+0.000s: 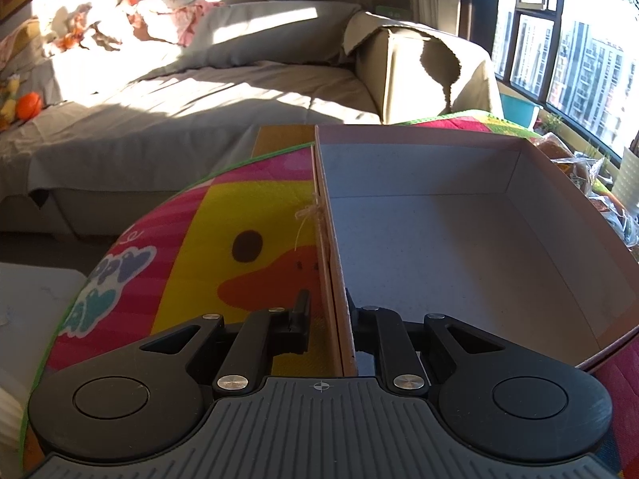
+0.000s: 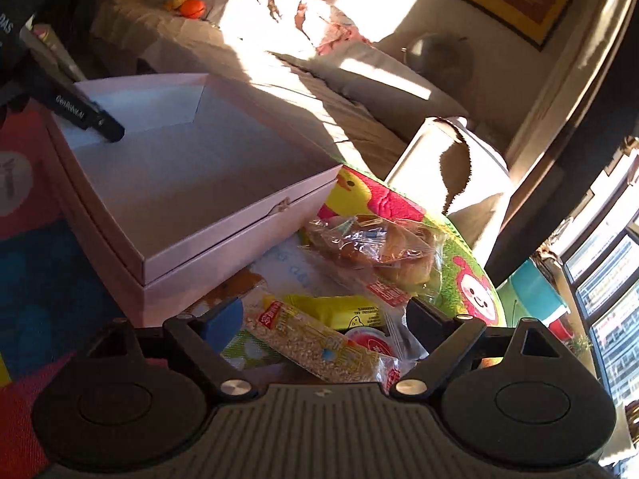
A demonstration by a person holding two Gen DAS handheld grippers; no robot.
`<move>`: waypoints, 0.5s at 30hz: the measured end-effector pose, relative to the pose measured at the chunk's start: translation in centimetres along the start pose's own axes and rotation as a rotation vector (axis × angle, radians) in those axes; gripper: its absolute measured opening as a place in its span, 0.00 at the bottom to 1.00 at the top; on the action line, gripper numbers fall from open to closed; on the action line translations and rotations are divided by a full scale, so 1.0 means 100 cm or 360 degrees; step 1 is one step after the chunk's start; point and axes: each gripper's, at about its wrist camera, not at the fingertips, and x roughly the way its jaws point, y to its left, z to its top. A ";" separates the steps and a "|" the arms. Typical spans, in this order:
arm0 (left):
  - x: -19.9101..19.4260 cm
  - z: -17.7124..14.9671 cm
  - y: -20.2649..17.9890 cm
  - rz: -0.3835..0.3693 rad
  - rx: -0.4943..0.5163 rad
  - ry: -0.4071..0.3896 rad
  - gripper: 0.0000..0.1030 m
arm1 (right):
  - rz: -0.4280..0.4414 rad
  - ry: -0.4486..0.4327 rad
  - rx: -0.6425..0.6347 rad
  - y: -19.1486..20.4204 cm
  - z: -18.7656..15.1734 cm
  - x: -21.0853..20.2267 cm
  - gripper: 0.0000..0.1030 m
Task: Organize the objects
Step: 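Hold the box wall with the left gripper while the right gripper reaches toward the snacks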
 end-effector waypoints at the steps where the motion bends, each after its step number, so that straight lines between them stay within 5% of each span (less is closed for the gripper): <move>1: 0.000 0.000 0.000 0.0000 -0.0002 0.0001 0.16 | 0.0015 0.0038 -0.0008 0.000 0.001 0.006 0.85; 6: -0.001 -0.001 0.000 0.0001 -0.0019 0.0001 0.16 | 0.0050 0.0210 0.0263 -0.010 -0.007 0.009 0.49; 9: -0.001 -0.001 0.002 -0.0015 -0.0037 -0.0004 0.15 | 0.0153 0.0328 0.0727 -0.037 -0.021 -0.004 0.43; 12: -0.001 -0.002 0.002 -0.0020 -0.0050 -0.0012 0.15 | 0.0309 0.0252 0.1182 -0.061 -0.045 -0.032 0.47; 15: -0.001 -0.002 0.002 -0.0017 -0.0064 0.0001 0.15 | 0.0036 0.0123 0.1145 -0.053 -0.053 -0.068 0.76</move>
